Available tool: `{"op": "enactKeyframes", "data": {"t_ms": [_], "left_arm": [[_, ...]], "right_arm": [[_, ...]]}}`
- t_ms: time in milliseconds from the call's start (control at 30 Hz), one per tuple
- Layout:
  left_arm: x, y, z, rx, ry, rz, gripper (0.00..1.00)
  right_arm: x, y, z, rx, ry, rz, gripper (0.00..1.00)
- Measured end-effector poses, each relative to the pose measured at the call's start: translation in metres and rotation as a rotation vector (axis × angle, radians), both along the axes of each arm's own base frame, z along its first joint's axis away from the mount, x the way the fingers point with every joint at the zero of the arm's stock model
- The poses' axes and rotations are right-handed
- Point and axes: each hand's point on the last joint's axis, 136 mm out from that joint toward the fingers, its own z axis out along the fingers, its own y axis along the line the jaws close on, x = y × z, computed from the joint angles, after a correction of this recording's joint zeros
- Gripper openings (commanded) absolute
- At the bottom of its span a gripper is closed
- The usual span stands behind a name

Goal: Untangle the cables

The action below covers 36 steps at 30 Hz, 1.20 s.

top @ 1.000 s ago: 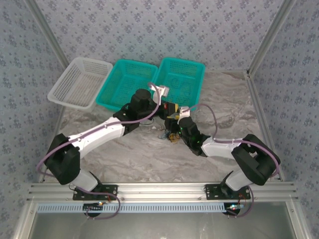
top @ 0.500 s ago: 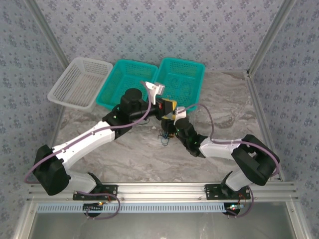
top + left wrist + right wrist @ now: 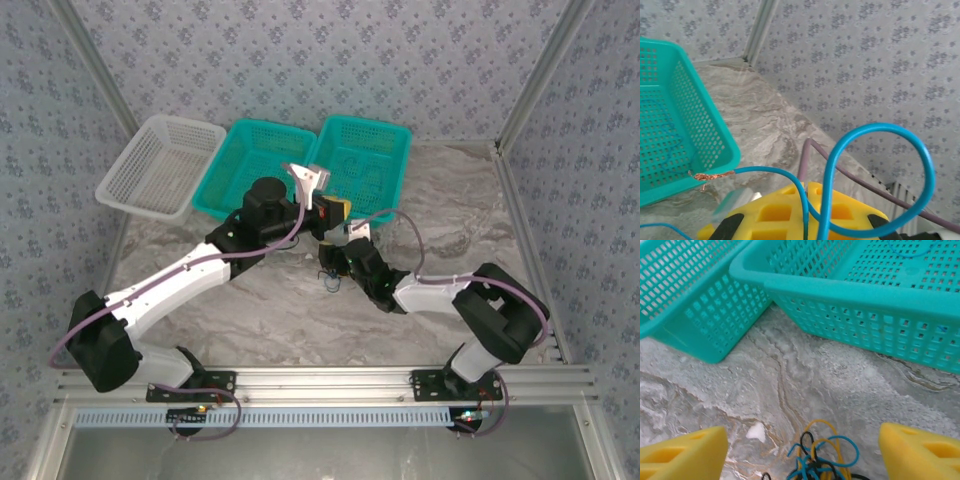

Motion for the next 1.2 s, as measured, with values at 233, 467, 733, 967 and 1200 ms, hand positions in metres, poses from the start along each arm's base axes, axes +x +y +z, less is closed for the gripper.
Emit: {"op": "enactKeyframes", "data": {"t_ms": [233,467,733,967,1200], "left_arm": [[0.041,0.003,0.001,0.067,-0.022,0.155,0.0],[0.093,0.002,-0.024,0.17,0.0,0.307,0.0],[0.144,-0.006,-0.055,0.242,0.048,0.399,0.0],[0.176,-0.018,-0.07,0.25,0.082,0.435,0.0],[0.21,-0.036,-0.09,0.262,0.137,0.464,0.0]], "right_arm": [[-0.012,-0.026,0.021,0.02,0.0,-0.075,1.0],[-0.029,-0.058,0.023,-0.084,0.058,-0.129,1.0],[-0.048,-0.111,0.051,-0.016,0.051,-0.255,1.0],[-0.061,-0.153,0.048,0.076,0.082,-0.347,1.0],[-0.066,-0.162,0.042,0.091,0.124,-0.354,1.0]]}}
